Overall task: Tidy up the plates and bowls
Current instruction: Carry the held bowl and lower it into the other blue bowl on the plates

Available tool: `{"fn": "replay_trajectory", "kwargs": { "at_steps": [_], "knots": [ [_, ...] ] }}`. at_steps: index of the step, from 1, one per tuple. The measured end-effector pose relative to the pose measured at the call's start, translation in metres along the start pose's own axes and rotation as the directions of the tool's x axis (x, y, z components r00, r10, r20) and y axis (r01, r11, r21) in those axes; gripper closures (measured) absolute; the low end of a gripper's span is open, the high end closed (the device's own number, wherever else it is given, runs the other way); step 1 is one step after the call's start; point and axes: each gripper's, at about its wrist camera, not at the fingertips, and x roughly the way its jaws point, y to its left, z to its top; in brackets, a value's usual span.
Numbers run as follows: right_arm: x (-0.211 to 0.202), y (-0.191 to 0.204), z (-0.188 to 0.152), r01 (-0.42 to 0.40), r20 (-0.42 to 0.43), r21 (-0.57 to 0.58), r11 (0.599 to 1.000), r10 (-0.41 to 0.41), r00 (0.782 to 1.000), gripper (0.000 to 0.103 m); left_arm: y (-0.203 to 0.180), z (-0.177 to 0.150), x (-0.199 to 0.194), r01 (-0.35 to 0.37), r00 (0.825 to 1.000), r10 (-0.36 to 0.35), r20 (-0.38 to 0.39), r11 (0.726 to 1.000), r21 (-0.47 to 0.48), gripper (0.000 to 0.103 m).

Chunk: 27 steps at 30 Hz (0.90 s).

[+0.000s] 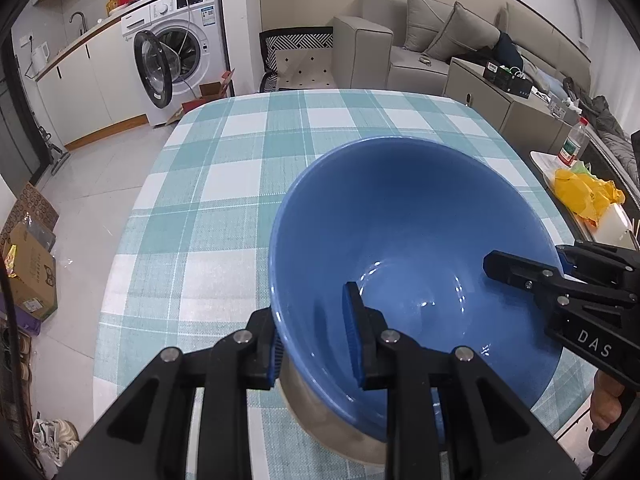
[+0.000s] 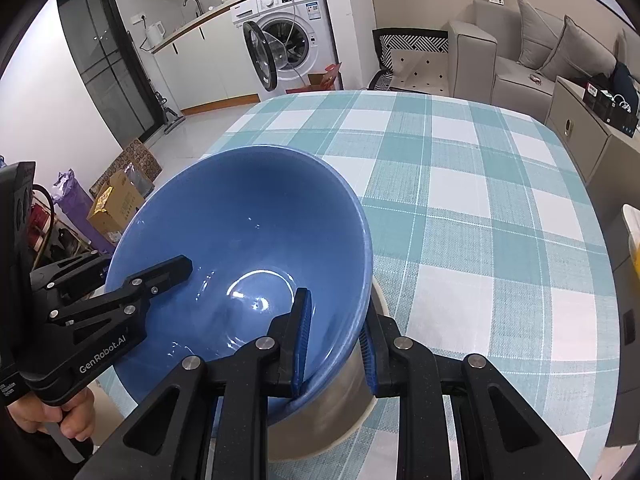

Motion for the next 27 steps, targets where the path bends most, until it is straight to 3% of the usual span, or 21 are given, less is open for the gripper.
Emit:
{"fn": "replay_trajectory", "kwargs": {
  "at_steps": [27],
  "knots": [
    [0.0014, 0.0017, 0.0059, 0.011, 0.011, 0.000, 1.000, -0.011, 1.000, 0.080, 0.0038, 0.0080, 0.0061, -0.018, 1.000, 0.018, 0.019, 1.000, 0.010, 0.079]
  ]
}}
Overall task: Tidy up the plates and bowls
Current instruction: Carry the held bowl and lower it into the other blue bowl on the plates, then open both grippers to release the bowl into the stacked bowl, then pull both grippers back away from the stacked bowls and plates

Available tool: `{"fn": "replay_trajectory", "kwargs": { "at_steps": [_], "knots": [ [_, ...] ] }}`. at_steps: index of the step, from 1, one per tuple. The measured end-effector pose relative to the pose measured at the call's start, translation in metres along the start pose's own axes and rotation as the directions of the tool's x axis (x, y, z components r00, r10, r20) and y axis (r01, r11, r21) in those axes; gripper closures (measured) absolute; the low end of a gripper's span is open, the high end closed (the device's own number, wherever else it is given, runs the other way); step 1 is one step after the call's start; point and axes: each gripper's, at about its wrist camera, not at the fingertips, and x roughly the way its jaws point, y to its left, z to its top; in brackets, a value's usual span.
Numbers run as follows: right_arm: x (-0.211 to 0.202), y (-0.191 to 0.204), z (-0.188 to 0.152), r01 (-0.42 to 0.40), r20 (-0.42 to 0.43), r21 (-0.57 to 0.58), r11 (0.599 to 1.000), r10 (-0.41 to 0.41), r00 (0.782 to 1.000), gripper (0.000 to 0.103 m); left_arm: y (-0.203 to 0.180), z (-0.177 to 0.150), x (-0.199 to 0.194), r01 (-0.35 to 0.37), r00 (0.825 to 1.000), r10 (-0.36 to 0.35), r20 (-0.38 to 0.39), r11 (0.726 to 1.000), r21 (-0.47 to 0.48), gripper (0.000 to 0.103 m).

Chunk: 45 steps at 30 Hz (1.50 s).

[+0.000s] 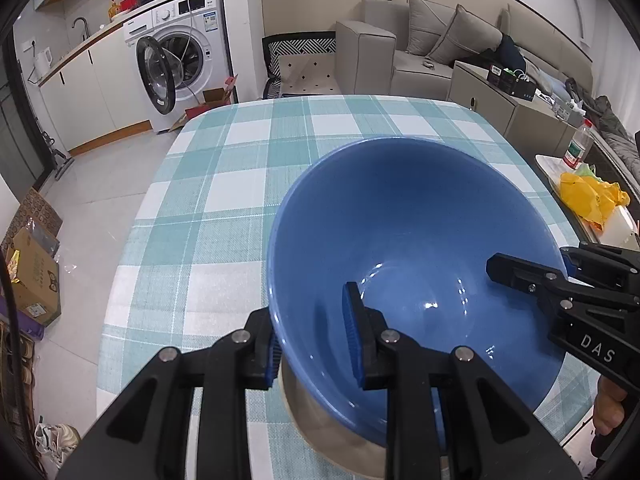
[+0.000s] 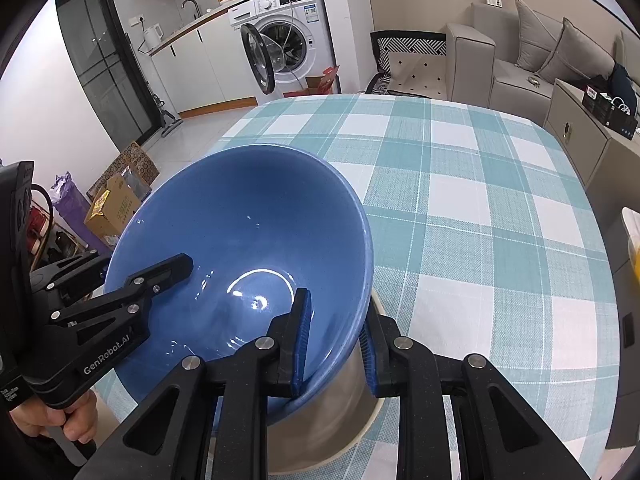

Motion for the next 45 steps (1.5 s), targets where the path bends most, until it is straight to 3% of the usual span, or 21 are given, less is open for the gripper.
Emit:
{"fn": "replay_trajectory", "kwargs": {
  "at_steps": [20, 26, 28, 33, 35, 36, 37, 40, 42, 45],
  "knots": [
    [0.002, 0.002, 0.000, 0.003, 0.003, -0.012, 1.000, -0.003, 1.000, 0.080, -0.002, -0.001, 0.000, 0.006, 1.000, -0.006, 0.017, 1.000, 0.017, 0.074],
    [0.002, -0.003, 0.000, -0.026, 0.005, -0.010, 1.000, 0.026, 1.000, 0.076, 0.000, -0.004, -0.003, 0.038, 0.999, -0.039, 0.038, 0.999, 0.029, 0.060],
    [0.002, -0.003, -0.001, -0.030, 0.004, -0.011, 1.000, 0.030, 1.000, 0.070, 0.001, -0.006, -0.005, 0.036, 0.998, -0.037, 0.048, 0.999, 0.028, 0.050],
    [-0.002, -0.004, -0.005, -0.027, 0.025, -0.028, 0.999, 0.028, 0.999, 0.050, 0.010, -0.009, -0.014, 0.041, 0.996, -0.042, 0.074, 0.999, 0.023, 0.046],
    [-0.005, -0.005, -0.007, -0.032, 0.037, -0.030, 0.999, 0.033, 0.999, 0.038, 0.014, -0.012, -0.019, 0.038, 0.996, -0.039, 0.085, 0.999, 0.022, 0.030],
    [-0.007, -0.006, -0.008, -0.046, 0.045, -0.029, 0.999, 0.047, 0.998, 0.030, 0.016, -0.014, -0.022, 0.035, 0.995, -0.037, 0.098, 0.999, 0.021, 0.015],
    [-0.009, -0.007, -0.008, -0.059, 0.056, -0.025, 0.998, 0.061, 0.997, 0.028, 0.018, -0.016, -0.025, 0.035, 0.993, -0.037, 0.116, 0.999, 0.020, 0.007],
    [-0.016, -0.009, -0.009, -0.078, 0.086, -0.024, 0.997, 0.079, 0.993, 0.017, 0.024, -0.022, -0.035, 0.055, 0.986, -0.058, 0.158, 0.998, 0.023, 0.004],
    [-0.021, -0.010, -0.011, -0.095, 0.109, -0.026, 0.995, 0.097, 0.989, 0.005, 0.029, -0.027, -0.042, 0.069, 0.980, -0.072, 0.185, 0.997, 0.020, 0.000],
    [-0.031, -0.011, -0.017, -0.103, 0.158, -0.044, 0.994, 0.109, 0.981, 0.001, 0.035, -0.034, -0.052, 0.058, 0.970, -0.059, 0.235, 0.998, 0.010, 0.000]
  ]
}}
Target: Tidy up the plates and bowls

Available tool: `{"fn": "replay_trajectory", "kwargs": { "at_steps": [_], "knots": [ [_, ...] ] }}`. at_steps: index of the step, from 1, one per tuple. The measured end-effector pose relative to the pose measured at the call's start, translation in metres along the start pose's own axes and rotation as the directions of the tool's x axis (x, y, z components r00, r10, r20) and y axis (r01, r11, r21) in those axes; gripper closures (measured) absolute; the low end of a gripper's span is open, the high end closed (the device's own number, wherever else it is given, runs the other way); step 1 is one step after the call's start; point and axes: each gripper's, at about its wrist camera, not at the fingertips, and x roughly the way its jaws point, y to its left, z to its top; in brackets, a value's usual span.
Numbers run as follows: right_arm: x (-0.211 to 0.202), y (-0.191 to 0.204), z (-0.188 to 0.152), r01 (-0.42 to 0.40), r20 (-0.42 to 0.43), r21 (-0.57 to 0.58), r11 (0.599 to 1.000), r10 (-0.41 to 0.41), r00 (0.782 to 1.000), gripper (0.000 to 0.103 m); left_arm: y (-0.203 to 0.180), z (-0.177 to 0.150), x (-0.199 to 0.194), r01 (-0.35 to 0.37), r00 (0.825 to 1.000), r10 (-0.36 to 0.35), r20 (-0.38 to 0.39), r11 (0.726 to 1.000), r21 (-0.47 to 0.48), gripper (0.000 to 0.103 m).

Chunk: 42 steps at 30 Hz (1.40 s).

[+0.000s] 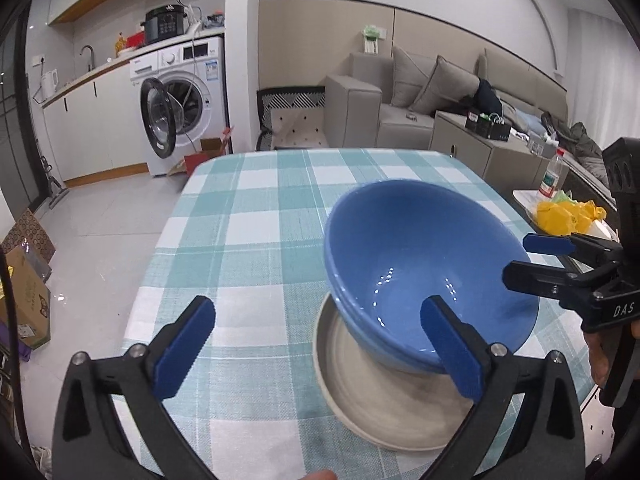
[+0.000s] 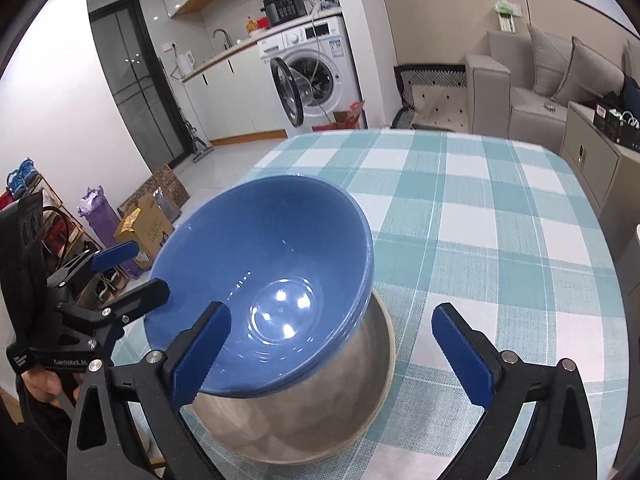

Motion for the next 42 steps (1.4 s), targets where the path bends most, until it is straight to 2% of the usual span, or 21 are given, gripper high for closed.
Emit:
{"fn": "replay_trajectory", "kwargs": {
  "at_steps": [8, 15, 23, 32, 42],
  "knots": [
    [-0.025, 0.007, -0.024, 0.065, 0.154, -0.121, 0.991, -0.046, 0.987, 0.000, 0.016, -0.021, -0.020, -0.072, 0.991, 0.073, 0.115, 0.997, -0.014, 0.000],
    [-0.038, 0.006, -0.056, 0.064, 0.234, -0.156, 0.986, -0.026, 0.972, 0.000, 0.016, -0.051, -0.017, -0.107, 0.985, 0.106, 0.140, 0.994, 0.001, 0.000],
    [-0.049, 0.007, -0.094, 0.039, 0.295, -0.168, 0.985, 0.013, 0.955, 0.000, 0.015, -0.078, -0.019, -0.077, 0.980, 0.079, 0.184, 0.997, -0.016, 0.000],
    [-0.064, 0.008, -0.128, 0.018, 0.354, -0.159, 0.987, 0.040, 0.934, 0.000, 0.009, -0.097, -0.033, -0.039, 0.966, 0.043, 0.256, 0.999, -0.021, 0.000],
    [-0.067, 0.006, -0.145, 0.008, 0.386, -0.158, 0.987, 0.054, 0.921, 0.000, 0.003, -0.103, -0.036, -0.024, 0.962, 0.027, 0.273, 1.000, -0.015, 0.000]
  ]
}}
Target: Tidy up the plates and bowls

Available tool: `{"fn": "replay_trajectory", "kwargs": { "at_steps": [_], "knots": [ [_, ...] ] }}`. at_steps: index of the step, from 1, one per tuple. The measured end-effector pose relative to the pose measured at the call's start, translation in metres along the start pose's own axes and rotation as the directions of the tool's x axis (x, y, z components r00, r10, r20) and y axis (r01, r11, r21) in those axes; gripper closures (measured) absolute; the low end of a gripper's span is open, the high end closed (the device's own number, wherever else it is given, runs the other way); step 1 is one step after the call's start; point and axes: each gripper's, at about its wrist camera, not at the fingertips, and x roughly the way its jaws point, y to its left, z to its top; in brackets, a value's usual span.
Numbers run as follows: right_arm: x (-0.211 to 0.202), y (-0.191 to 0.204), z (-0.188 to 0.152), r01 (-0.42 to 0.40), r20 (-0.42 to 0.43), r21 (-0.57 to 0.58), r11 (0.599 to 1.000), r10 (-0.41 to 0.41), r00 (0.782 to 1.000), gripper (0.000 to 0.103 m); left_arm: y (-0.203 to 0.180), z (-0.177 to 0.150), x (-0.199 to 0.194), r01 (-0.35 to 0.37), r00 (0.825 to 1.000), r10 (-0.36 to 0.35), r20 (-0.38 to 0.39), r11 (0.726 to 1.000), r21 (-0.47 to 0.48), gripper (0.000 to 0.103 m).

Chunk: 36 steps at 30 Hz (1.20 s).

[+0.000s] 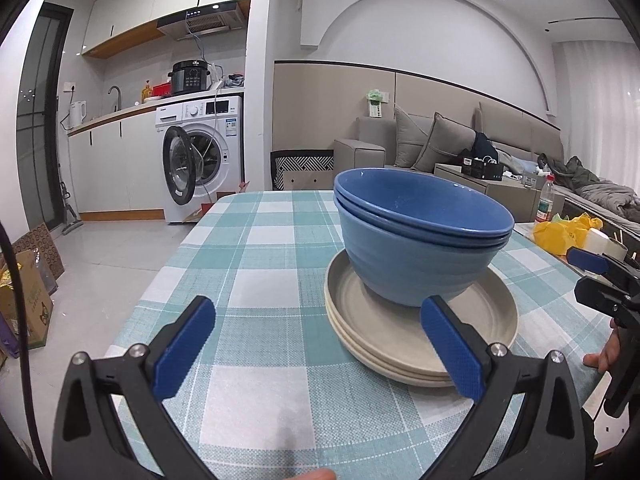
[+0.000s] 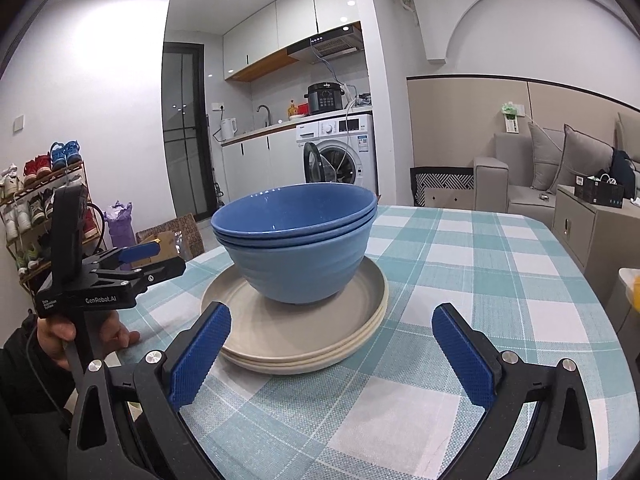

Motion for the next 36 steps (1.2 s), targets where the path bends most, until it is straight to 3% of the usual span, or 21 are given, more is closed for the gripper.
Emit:
{"fn": "replay_trajectory", "kwargs": {
  "at_steps": [36],
  "knots": [
    [-0.0009, -0.0007, -0.0032, -0.012, 0.003, -0.005, 1.000, 0.012, 1.000, 0.000, 0.0000, -0.0073, 0.0052, 0.021, 1.000, -0.021, -0.003, 1.000, -0.002, 0.000]
  ]
}}
